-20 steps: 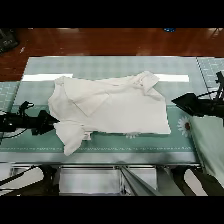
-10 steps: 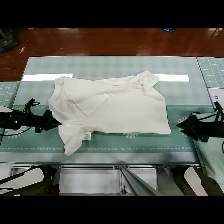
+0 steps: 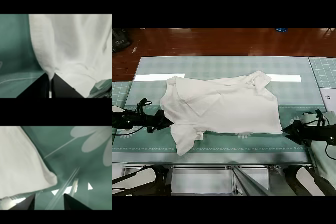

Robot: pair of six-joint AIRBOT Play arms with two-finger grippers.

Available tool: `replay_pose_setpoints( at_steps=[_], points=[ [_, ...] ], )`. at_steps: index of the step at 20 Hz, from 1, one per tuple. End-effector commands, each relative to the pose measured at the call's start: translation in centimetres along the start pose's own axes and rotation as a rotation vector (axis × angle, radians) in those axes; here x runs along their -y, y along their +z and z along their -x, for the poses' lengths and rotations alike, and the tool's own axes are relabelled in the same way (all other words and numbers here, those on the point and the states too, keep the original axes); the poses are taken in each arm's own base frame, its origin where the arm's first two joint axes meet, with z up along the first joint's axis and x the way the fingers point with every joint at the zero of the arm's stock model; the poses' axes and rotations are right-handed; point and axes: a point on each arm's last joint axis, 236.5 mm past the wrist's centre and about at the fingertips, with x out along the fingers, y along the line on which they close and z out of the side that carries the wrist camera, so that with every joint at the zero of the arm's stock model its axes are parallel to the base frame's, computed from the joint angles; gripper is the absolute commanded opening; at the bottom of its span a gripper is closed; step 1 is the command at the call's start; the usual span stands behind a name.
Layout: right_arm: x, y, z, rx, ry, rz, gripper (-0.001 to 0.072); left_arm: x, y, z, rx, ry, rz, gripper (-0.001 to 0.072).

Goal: Fold the shirts.

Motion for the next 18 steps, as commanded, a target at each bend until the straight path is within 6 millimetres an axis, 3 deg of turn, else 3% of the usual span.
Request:
replay_pose_setpoints(
  at_steps=[1, 4, 6, 7, 9, 11, 14, 16, 18],
  points=[
    [-1.8, 1.3, -2.5, 0.021, 0.014, 0.005, 0.0408, 0.0, 0.2, 0.0, 0.007, 0.001, 0.001, 0.0019],
    [-4.8, 3.1, -4.1, 0.034, 0.041, 0.022, 0.0371, 0.3, 0.3, 0.0, 0.012, -0.014, 0.007, 0.0020],
    [-7.2, 3.5, -4.9, 0.005, 0.050, 0.089, 0.0169, 0.7, 0.6, 0.0, 0.023, -0.030, 0.016, 0.0020],
    [-8.8, 4.0, -4.7, 0.005, 0.060, 0.160, 0.0026, 1.3, 1.0, 0.2, 0.038, -0.051, 0.021, 0.0019],
    [-13.5, 5.4, -2.5, 0.038, 0.104, 0.286, 0.0024, 4.4, 2.8, 1.8, 0.089, -0.140, -0.020, 0.0019],
    [-18.8, 7.1, 1.8, 0.098, 0.163, 0.415, 0.0023, 9.8, 5.5, 5.8, 0.190, -0.279, -0.107, 0.0019],
    [-26.9, 9.6, 11.6, 0.325, 0.211, 0.626, 0.0023, 19.8, 8.7, 16.1, 0.440, -0.465, -0.304, 0.0019],
    [-31.5, 9.5, 19.2, 0.505, 0.226, 0.753, 0.0023, 25.7, 8.6, 24.0, 0.628, -0.508, -0.475, 0.0019],
    [-34.8, 8.1, 26.5, 0.682, 0.235, 0.850, 0.0023, 30.9, 6.4, 31.8, 0.822, -0.506, -0.652, 0.0019]
  ],
)
